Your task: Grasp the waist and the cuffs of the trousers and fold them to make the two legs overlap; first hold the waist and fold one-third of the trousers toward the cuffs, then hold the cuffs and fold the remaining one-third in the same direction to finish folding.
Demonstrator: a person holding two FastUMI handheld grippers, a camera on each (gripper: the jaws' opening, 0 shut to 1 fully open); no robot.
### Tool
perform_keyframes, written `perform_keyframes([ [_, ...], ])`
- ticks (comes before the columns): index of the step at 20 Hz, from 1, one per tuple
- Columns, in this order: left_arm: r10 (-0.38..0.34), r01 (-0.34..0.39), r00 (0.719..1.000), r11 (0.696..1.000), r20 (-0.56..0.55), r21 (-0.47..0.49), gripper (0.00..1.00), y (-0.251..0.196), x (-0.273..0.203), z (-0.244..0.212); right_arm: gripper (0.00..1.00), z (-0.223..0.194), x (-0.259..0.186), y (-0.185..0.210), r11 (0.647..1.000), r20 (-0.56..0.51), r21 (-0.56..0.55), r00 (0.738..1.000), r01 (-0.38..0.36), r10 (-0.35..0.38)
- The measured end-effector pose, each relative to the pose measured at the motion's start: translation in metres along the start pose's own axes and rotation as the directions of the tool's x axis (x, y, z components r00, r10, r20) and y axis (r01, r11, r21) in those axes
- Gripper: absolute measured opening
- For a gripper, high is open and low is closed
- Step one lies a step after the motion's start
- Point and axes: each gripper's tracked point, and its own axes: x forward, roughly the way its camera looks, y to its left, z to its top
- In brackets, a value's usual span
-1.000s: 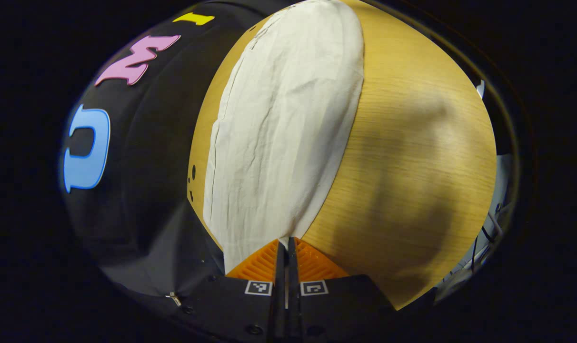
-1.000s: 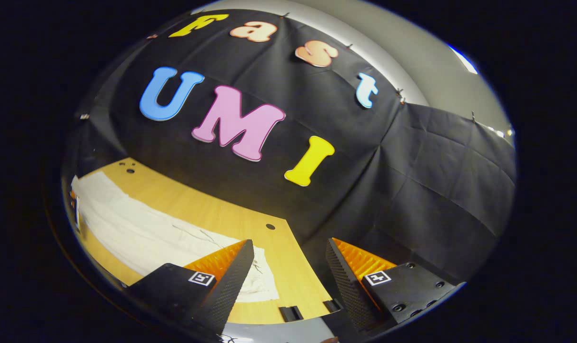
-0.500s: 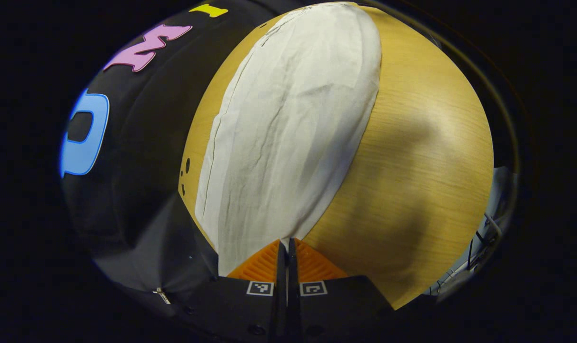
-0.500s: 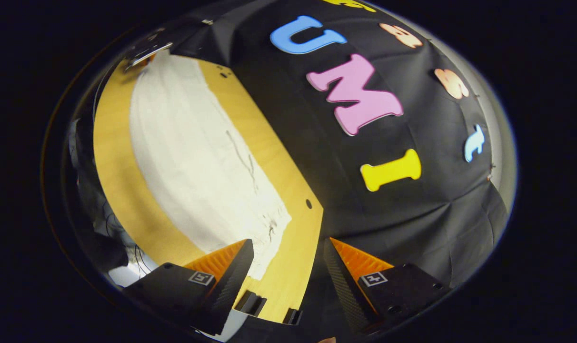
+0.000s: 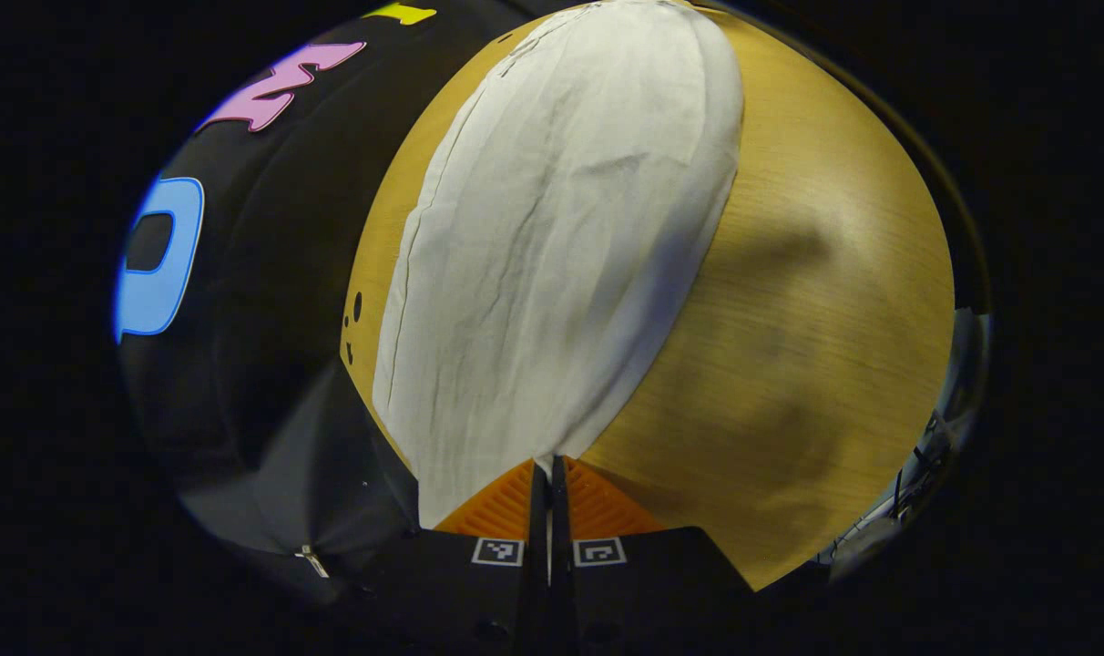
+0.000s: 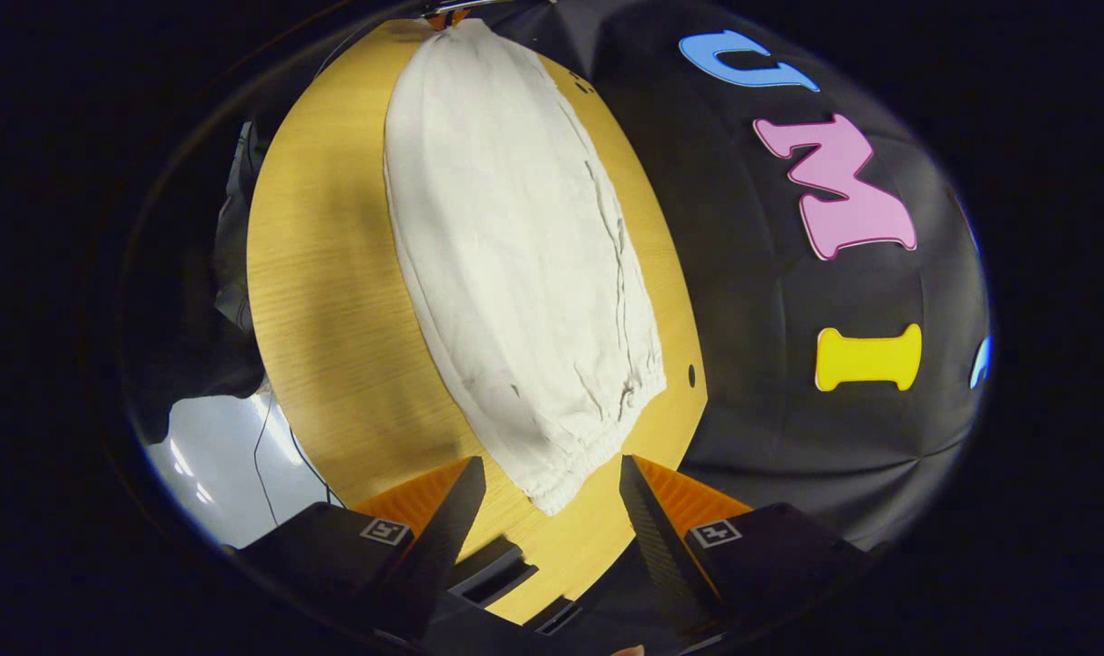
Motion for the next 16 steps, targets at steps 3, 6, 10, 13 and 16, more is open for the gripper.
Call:
perform_keyframes([
  [3,-0.006,0.006,1.000,1.000,-0.018,-0.005,0.06,0.002,0.002,0.001,0.95,-0.004,0.017,0.010,0.999,-0.005,-0.045,1.000,-0.030,0.030],
  [6,-0.004,0.004,1.000,1.000,-0.028,0.005,0.06,0.003,0.003,0.001,0.81,0.003,0.036,-0.002,0.987,0.011,-0.159,0.999,0.033,-0.031],
  [10,-0.009,0.008,0.999,1.000,-0.042,-0.020,0.06,0.003,0.004,0.002,0.65,0.004,0.062,0.003,0.992,-0.029,-0.121,0.999,-0.028,0.025],
  [13,-0.007,0.006,0.999,1.000,-0.052,-0.016,0.06,0.004,0.005,0.002,0.08,0.004,0.065,0.005,0.994,-0.082,-0.087,0.995,-0.069,0.062],
  [16,0.006,-0.005,0.998,1.000,-0.061,0.012,0.06,0.003,0.004,0.001,0.05,0.002,0.063,0.005,0.993,-0.093,-0.057,0.990,-0.107,0.102],
])
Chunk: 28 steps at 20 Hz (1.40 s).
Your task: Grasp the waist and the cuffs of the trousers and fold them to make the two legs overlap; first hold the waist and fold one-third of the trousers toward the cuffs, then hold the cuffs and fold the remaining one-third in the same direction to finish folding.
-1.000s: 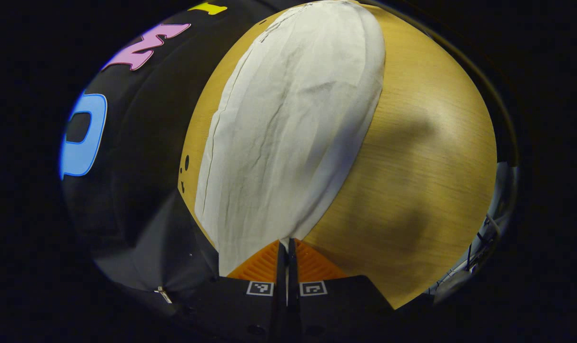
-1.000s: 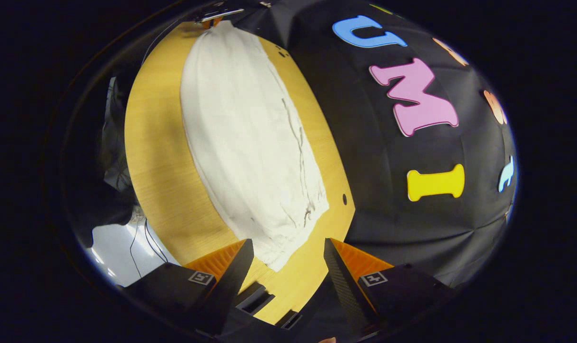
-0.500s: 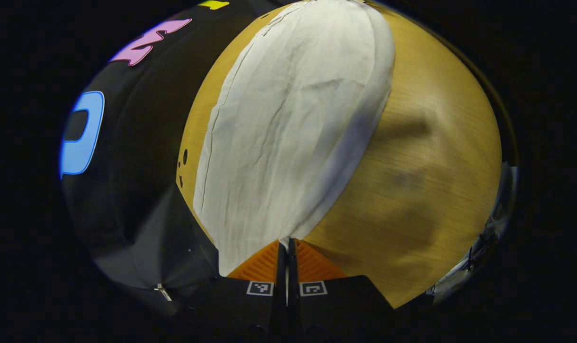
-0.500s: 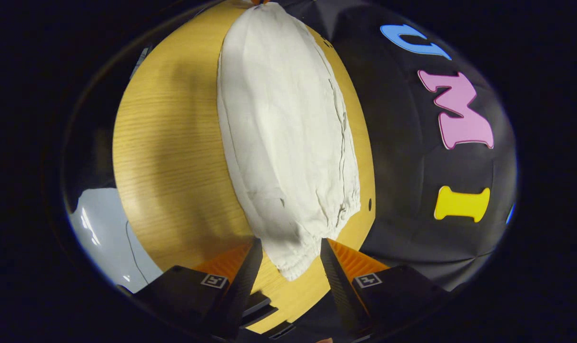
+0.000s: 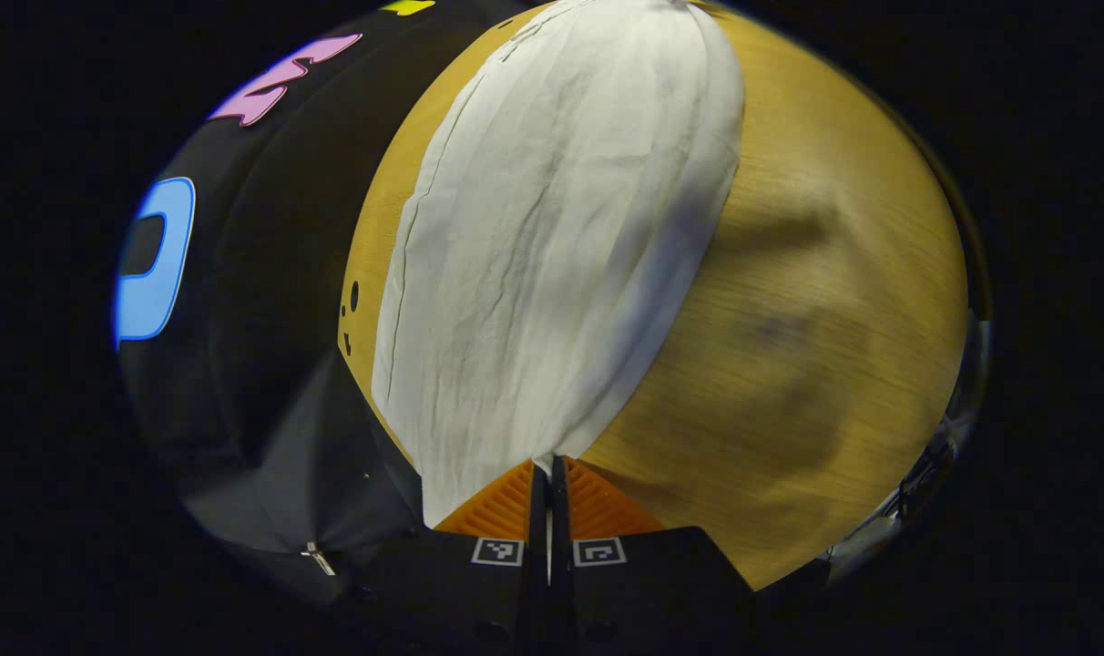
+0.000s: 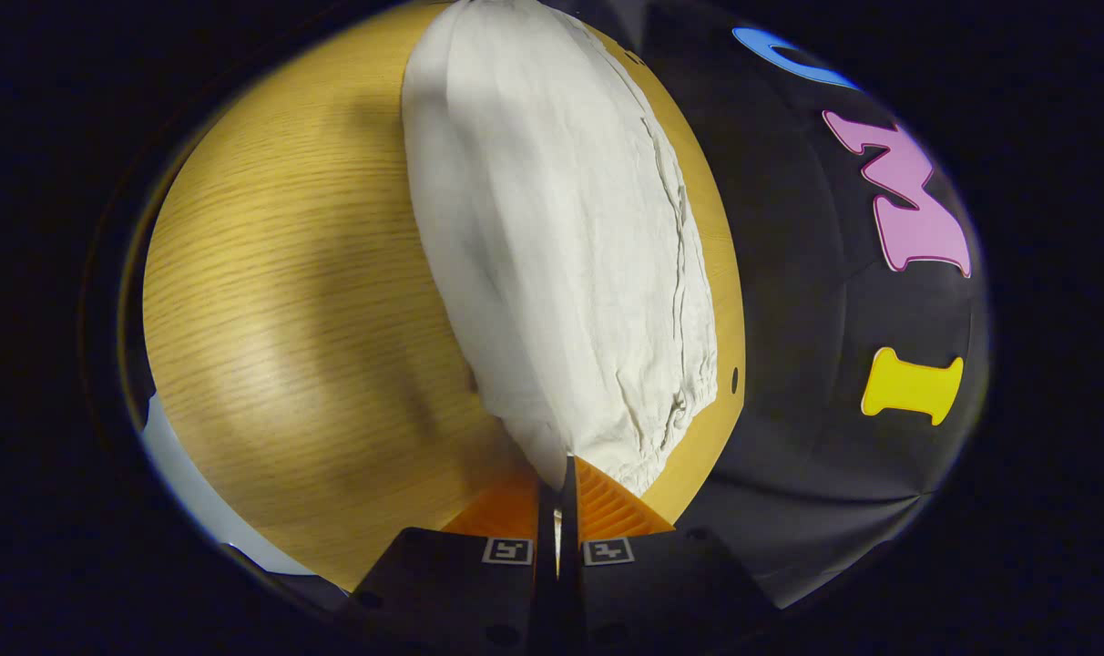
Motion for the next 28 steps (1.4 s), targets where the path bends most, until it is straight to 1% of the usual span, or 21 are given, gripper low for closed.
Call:
perform_keyframes([
  [1,-0.002,0.002,1.000,1.000,-0.002,-0.015,0.06,0.000,-0.001,-0.002,0.05,0.002,-0.004,-0.001,1.000,0.007,0.008,1.000,-0.002,0.002],
  [2,-0.004,0.004,1.000,0.999,-0.006,-0.032,0.06,-0.003,-0.001,-0.004,0.10,0.006,-0.008,-0.002,1.000,0.019,0.006,1.000,-0.001,0.001],
  [3,-0.006,0.005,1.000,0.999,-0.006,-0.040,0.06,-0.004,-0.002,-0.007,0.05,0.006,-0.013,0.000,1.000,0.025,0.003,1.000,-0.007,0.007],
  [5,-0.004,0.004,1.000,0.999,-0.001,-0.043,0.06,-0.008,-0.006,-0.013,0.05,0.010,-0.019,0.001,1.000,0.034,-0.009,0.999,-0.021,0.021],
  [6,-0.004,0.004,1.000,0.999,0.003,-0.044,0.02,-0.011,-0.010,-0.017,0.05,0.013,-0.021,-0.002,1.000,0.040,-0.015,0.999,-0.017,0.018],
  [7,-0.005,0.005,1.000,0.999,0.008,-0.049,0.06,-0.013,-0.012,-0.018,0.05,0.015,-0.024,-0.006,1.000,0.044,-0.018,0.999,-0.005,0.006],
  [8,-0.005,0.006,1.000,0.998,0.017,-0.058,0.05,-0.013,-0.015,-0.018,0.05,0.016,-0.028,-0.007,1.000,0.045,-0.012,0.999,0.007,-0.007],
  [10,0.009,-0.006,0.999,0.996,0.032,-0.087,0.05,-0.008,-0.022,-0.020,0.05,0.021,-0.035,-0.015,0.999,0.049,0.045,0.998,0.026,-0.029],
  [12,0.034,-0.025,0.997,0.990,0.063,-0.139,0.05,0.005,-0.034,-0.018,0.05,0.026,-0.047,-0.032,0.989,0.052,0.130,0.995,0.072,-0.080],
  [13,0.046,-0.033,0.996,0.985,0.078,-0.168,0.05,0.013,-0.040,-0.015,0.05,0.029,-0.053,-0.045,0.978,0.053,0.182,0.992,0.099,-0.110],
  [15,0.071,-0.045,0.993,0.968,0.097,-0.247,0.05,0.032,-0.049,-0.009,0.05,0.037,-0.062,-0.070,0.949,0.053,0.281,0.985,0.146,-0.167],
  [16,0.084,-0.051,0.992,0.954,0.097,-0.296,0.05,0.043,-0.050,-0.005,0.05,0.040,-0.064,-0.084,0.933,0.052,0.320,0.980,0.167,-0.194],
  [17,0.094,-0.055,0.991,0.935,0.097,-0.349,0.05,0.056,-0.050,-0.002,0.05,0.043,-0.064,-0.096,0.917,0.049,0.354,0.975,0.184,-0.215],
  [19,0.106,-0.049,0.990,0.885,0.097,-0.463,0.06,0.081,-0.049,0.006,0.05,0.046,-0.067,-0.120,0.890,0.039,0.405,0.968,0.210,-0.246],
  [20,0.111,-0.045,0.989,0.859,0.099,-0.510,0.05,0.095,-0.047,0.011,0.05,0.047,-0.065,-0.130,0.879,0.035,0.425,0.966,0.217,-0.256],
  [21,0.123,-0.050,0.987,0.840,0.100,-0.540,0.06,0.109,-0.043,0.015,0.05,0.049,-0.062,-0.138,0.868,0.032,0.443,0.964,0.222,-0.263],
  [23,0.145,-0.071,0.985,0.831,0.092,-0.552,0.05,0.135,-0.037,0.021,0.05,0.051,-0.050,-0.156,0.852,0.028,0.475,0.963,0.223,-0.267],
  [25,0.164,-0.090,0.983,0.827,0.084,-0.556,0.05,0.159,-0.029,0.030,0.05,0.053,-0.033,-0.166,0.846,0.020,0.491,0.969,0.206,-0.248],
  [27,0.150,-0.083,0.986,0.814,0.071,-0.576,0.05,0.175,-0.015,0.039,0.05,0.055,-0.018,-0.175,0.848,0.013,0.493,0.972,0.197,-0.233],
  [28,0.140,-0.077,0.988,0.812,0.065,-0.579,0.05,0.181,-0.006,0.043,0.05,0.057,-0.010,-0.177,0.849,0.006,0.493,0.976,0.188,-0.219],
])
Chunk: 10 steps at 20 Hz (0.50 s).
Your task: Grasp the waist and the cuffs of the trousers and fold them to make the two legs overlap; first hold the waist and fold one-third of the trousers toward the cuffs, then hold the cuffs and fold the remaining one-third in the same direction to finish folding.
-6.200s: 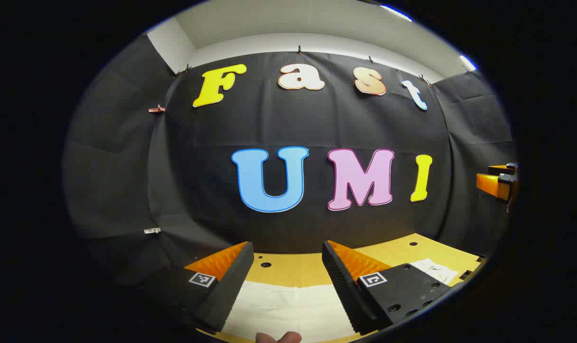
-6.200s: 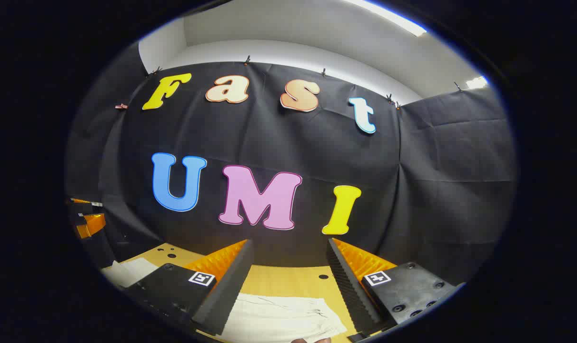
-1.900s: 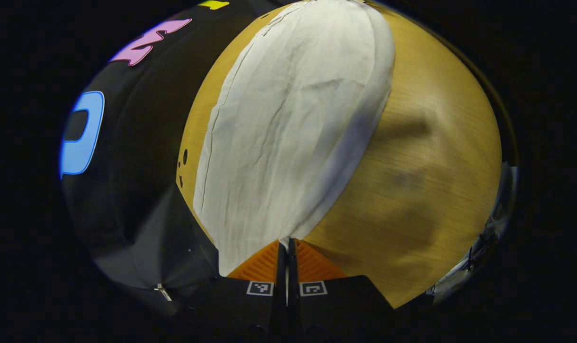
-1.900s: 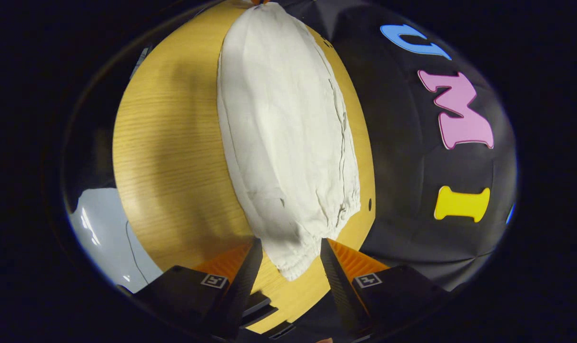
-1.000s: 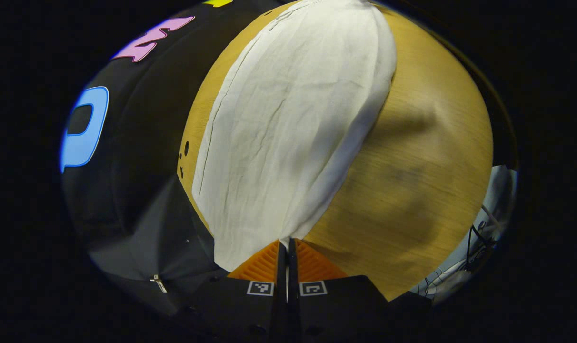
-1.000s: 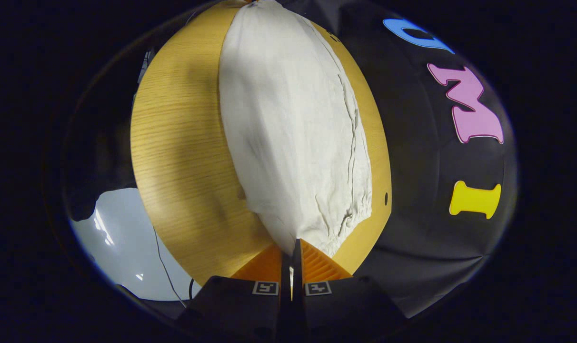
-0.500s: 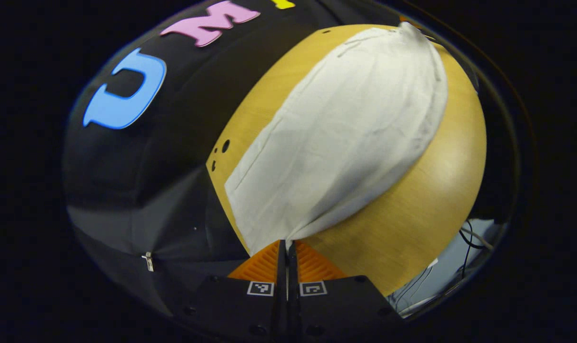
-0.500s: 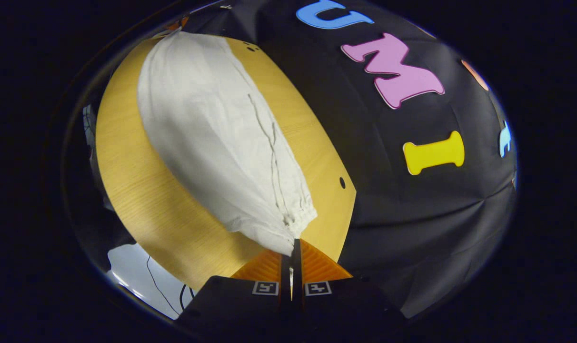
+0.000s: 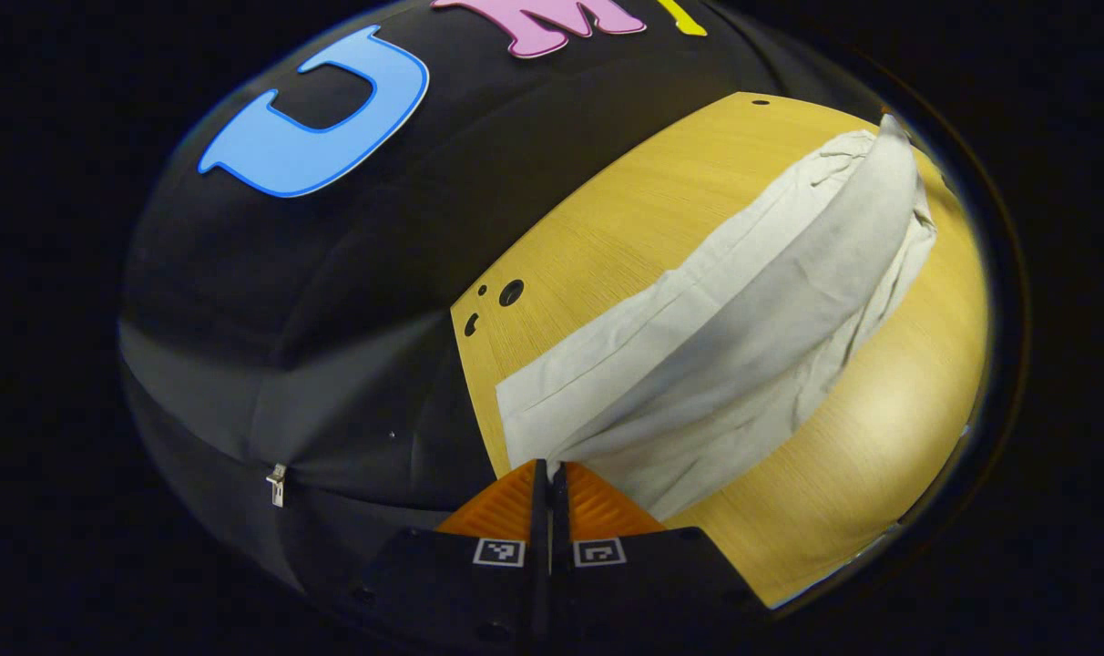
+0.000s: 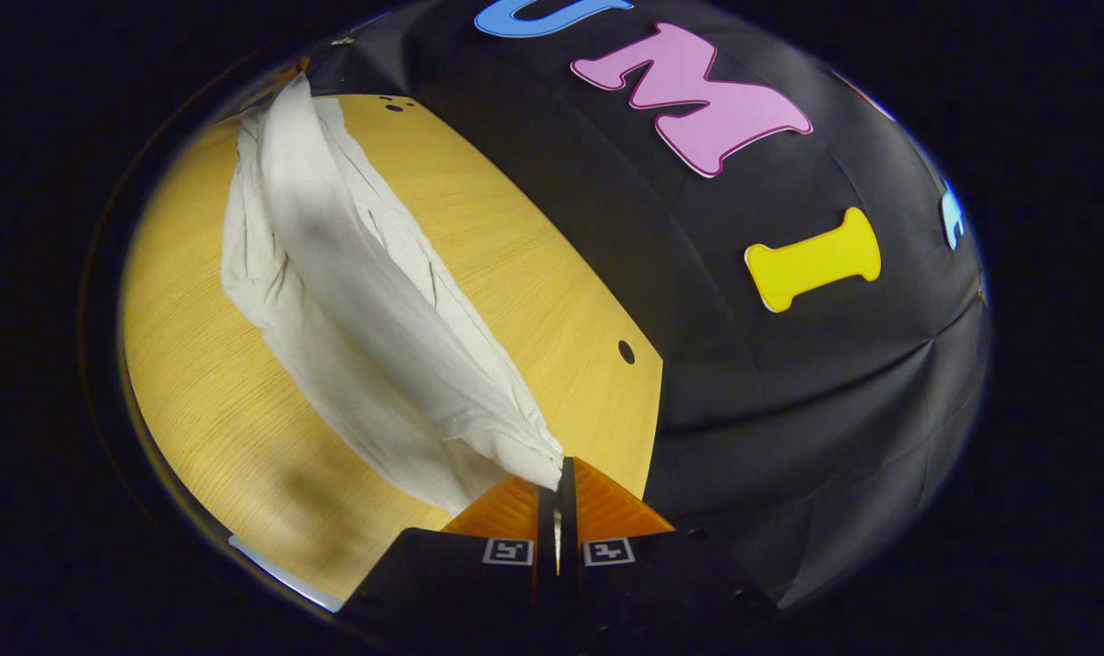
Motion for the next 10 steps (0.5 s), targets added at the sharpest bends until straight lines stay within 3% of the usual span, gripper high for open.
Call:
perform_keyframes([
  [4,-0.006,0.009,0.999,0.999,-0.045,0.053,0.05,0.003,0.042,0.016,0.05,-0.001,0.037,0.007,0.999,-0.030,-0.011,0.998,-0.047,0.046],
  [5,-0.011,0.015,0.998,0.998,-0.065,0.057,0.05,0.000,0.051,0.018,0.00,-0.003,0.046,0.009,0.998,-0.041,-0.009,0.997,-0.058,0.058],
  [6,-0.015,0.020,0.996,0.998,-0.087,0.055,0.05,-0.004,0.062,0.017,0.05,-0.004,0.056,0.012,0.997,-0.055,-0.002,0.996,-0.072,0.072],
  [10,-0.029,0.040,0.986,0.997,-0.166,0.066,0.05,-0.019,0.095,0.012,0.05,-0.013,0.093,0.028,0.989,-0.099,0.040,0.984,-0.143,0.146],
])
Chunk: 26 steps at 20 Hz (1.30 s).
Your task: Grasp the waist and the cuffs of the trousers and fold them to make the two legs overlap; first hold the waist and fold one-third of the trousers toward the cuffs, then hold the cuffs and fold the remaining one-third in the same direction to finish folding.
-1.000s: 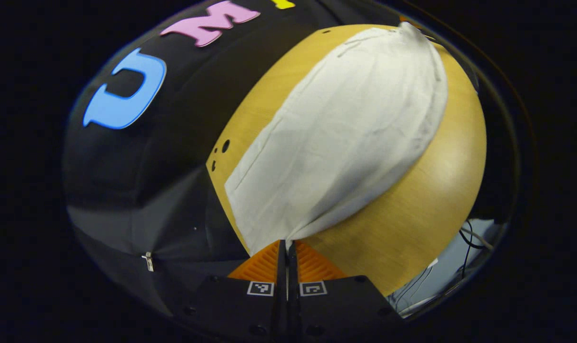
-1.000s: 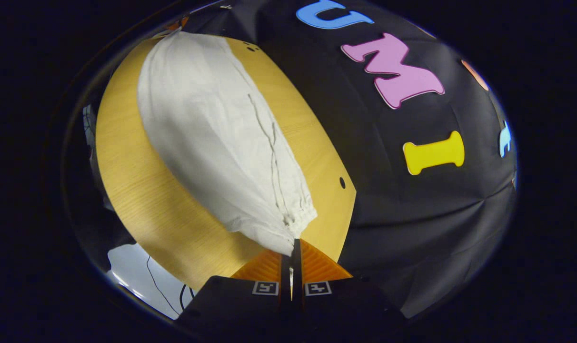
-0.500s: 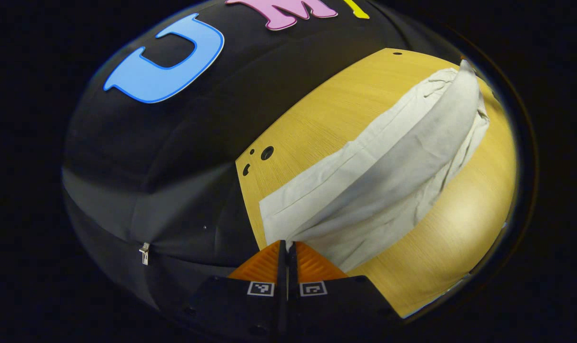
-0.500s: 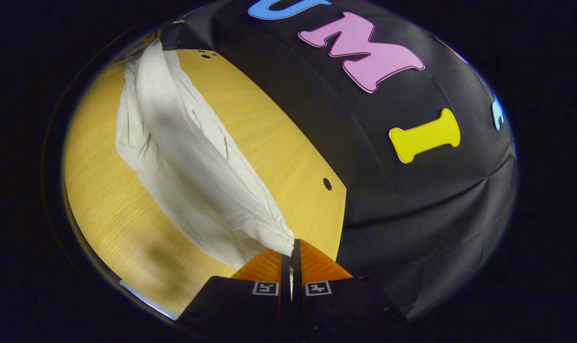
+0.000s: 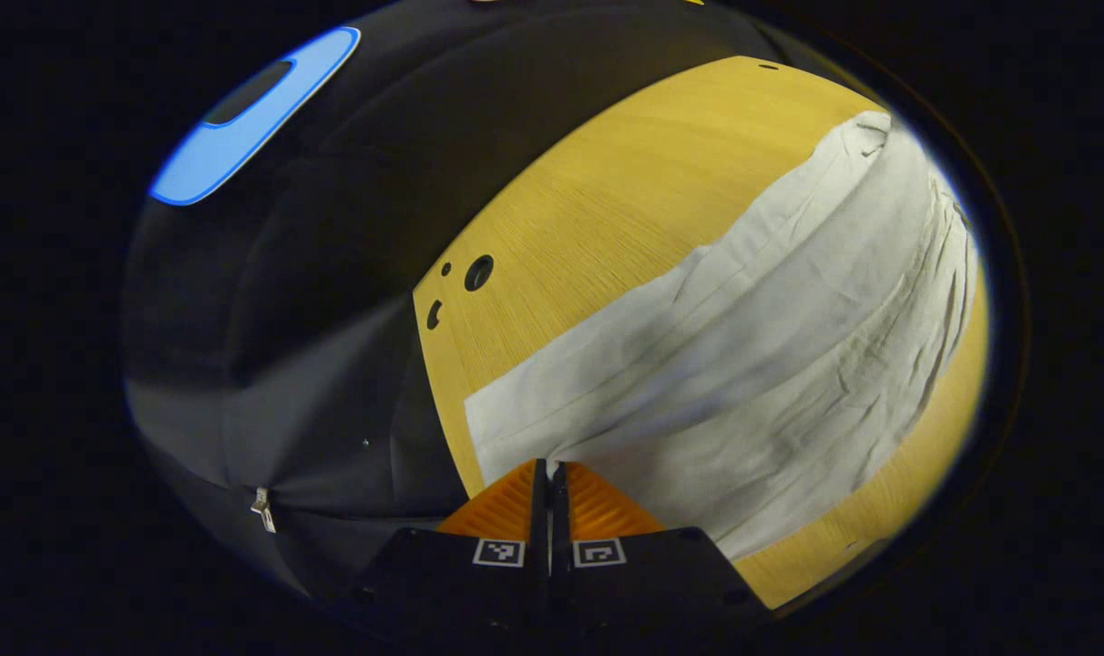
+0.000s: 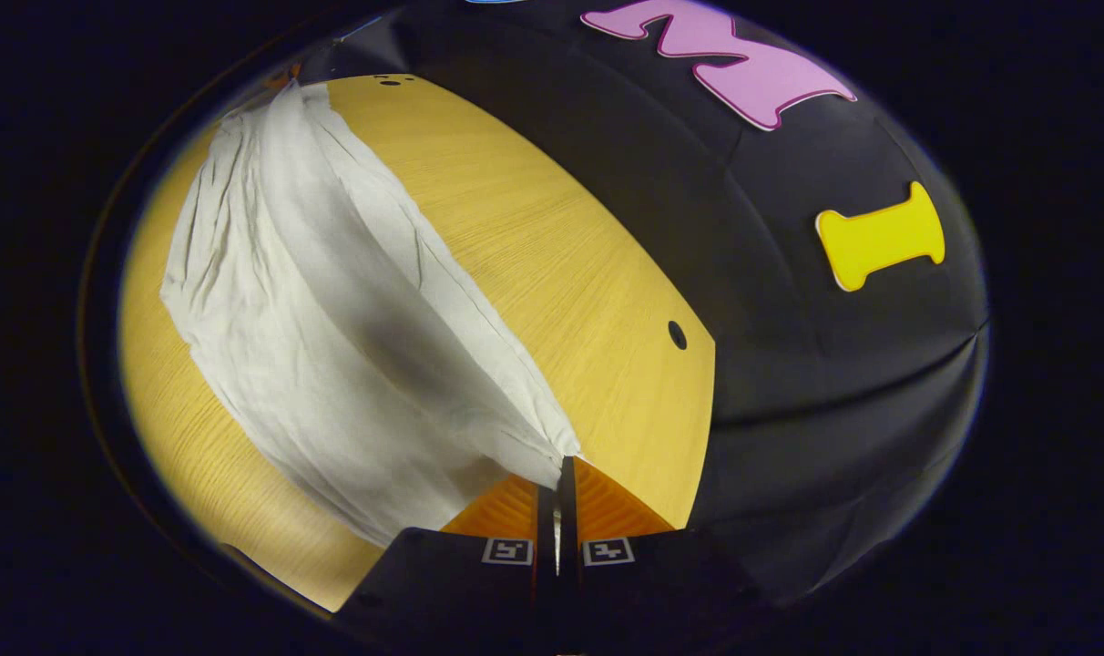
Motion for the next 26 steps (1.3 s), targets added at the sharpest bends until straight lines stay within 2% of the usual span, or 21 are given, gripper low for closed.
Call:
perform_keyframes([
  [3,-0.032,0.033,0.998,0.999,-0.045,0.018,0.05,-0.009,0.023,-0.004,0.06,-0.008,0.021,0.007,0.998,-0.034,-0.013,0.998,-0.058,0.058],
  [7,-0.067,0.071,0.993,0.997,-0.094,0.039,0.05,-0.016,0.043,-0.013,0.05,-0.011,0.033,0.013,0.990,-0.052,-0.094,0.994,-0.104,0.099],
  [10,-0.065,0.072,0.995,0.993,-0.079,0.088,0.05,-0.017,0.042,-0.010,0.06,-0.011,0.034,0.011,0.991,-0.039,-0.094,0.995,-0.098,0.094],
  [12,-0.076,0.086,0.994,0.987,-0.077,0.133,0.08,-0.019,0.040,-0.010,0.10,-0.013,0.035,0.011,0.991,-0.029,-0.093,0.995,-0.099,0.097],
  [13,-0.070,0.079,0.995,0.986,-0.068,0.146,0.10,-0.016,0.043,-0.010,0.18,-0.011,0.036,0.010,0.991,-0.028,-0.090,0.994,-0.103,0.101],
  [14,-0.039,0.048,0.997,0.987,-0.061,0.156,0.12,-0.008,0.044,-0.009,0.18,-0.013,0.037,0.010,0.990,-0.035,-0.092,0.994,-0.109,0.106],
  [16,0.011,-0.004,0.999,0.985,-0.042,0.172,0.46,0.006,0.041,-0.006,0.22,-0.010,0.035,0.007,0.989,-0.044,-0.105,0.994,-0.102,0.098],
  [18,0.049,-0.046,0.999,0.982,-0.009,0.182,0.77,0.020,0.036,-0.003,0.35,-0.010,0.032,0.002,0.989,-0.044,-0.105,0.994,-0.103,0.099],
  [19,0.062,-0.060,0.998,0.981,-0.004,0.183,0.94,0.027,0.035,-0.007,0.48,-0.010,0.029,-0.001,0.990,-0.046,-0.094,0.993,-0.110,0.106],
  [20,0.076,-0.074,0.997,0.981,-0.007,0.182,0.99,0.033,0.033,-0.013,0.53,-0.015,0.027,-0.009,0.992,-0.057,-0.078,0.994,-0.097,0.093],
  [21,0.089,-0.085,0.996,0.980,-0.013,0.182,0.99,0.039,0.030,-0.022,0.72,-0.015,0.021,-0.017,0.994,-0.057,-0.054,0.994,-0.096,0.093],
  [22,0.096,-0.091,0.995,0.979,-0.019,0.183,0.98,0.045,0.029,-0.030,0.77,-0.024,0.020,-0.025,0.996,-0.060,-0.034,0.995,-0.084,0.082],
  [26,0.153,-0.137,0.985,0.974,-0.080,0.179,0.98,0.070,0.019,-0.083,0.80,-0.046,-0.006,-0.044,0.999,-0.078,0.027,0.996,-0.033,0.035],
])
